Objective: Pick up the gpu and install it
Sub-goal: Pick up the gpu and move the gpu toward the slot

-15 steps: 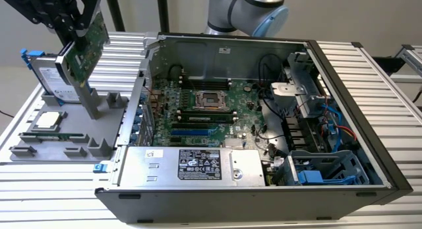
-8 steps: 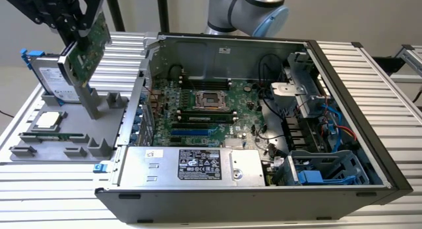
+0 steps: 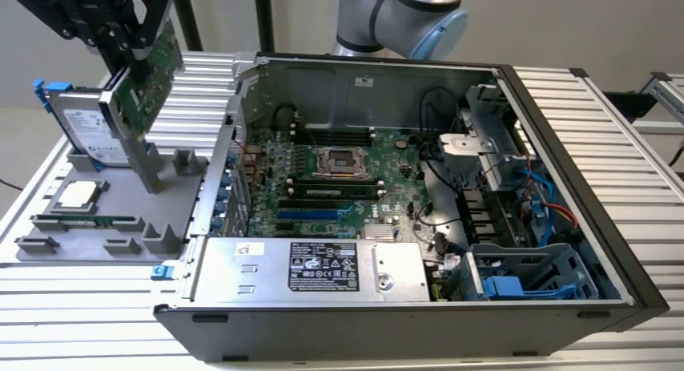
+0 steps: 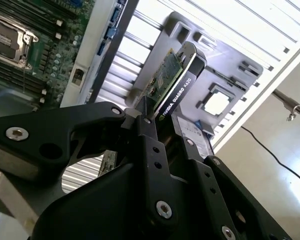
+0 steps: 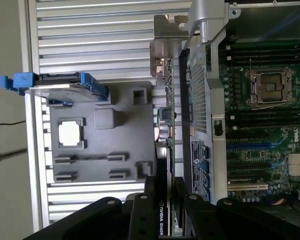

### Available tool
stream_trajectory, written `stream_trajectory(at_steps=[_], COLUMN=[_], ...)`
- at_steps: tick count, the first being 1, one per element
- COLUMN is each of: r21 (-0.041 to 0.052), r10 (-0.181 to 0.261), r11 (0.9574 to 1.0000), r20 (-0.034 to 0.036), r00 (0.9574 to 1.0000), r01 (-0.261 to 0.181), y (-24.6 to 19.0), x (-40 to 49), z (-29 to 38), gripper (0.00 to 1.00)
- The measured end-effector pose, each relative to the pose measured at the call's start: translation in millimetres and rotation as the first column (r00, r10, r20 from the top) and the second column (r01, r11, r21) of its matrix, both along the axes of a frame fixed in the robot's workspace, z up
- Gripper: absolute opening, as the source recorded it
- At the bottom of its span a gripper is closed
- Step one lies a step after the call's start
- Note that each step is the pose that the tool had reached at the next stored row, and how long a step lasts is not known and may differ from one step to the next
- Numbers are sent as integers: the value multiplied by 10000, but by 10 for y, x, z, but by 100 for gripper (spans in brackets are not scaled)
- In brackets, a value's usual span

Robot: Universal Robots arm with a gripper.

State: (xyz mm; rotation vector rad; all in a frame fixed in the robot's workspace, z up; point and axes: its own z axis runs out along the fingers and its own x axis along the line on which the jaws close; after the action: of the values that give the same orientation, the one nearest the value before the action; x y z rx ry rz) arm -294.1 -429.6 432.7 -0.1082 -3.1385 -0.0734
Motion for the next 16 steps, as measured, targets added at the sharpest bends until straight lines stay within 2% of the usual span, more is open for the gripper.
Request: stream_trajectory(at_steps=[16], r21=[0], r10=[0], r11=[10000], r20=[-3], r00=[10000], r01=[0], y=[0], x=[107], z=[0], gripper=[0])
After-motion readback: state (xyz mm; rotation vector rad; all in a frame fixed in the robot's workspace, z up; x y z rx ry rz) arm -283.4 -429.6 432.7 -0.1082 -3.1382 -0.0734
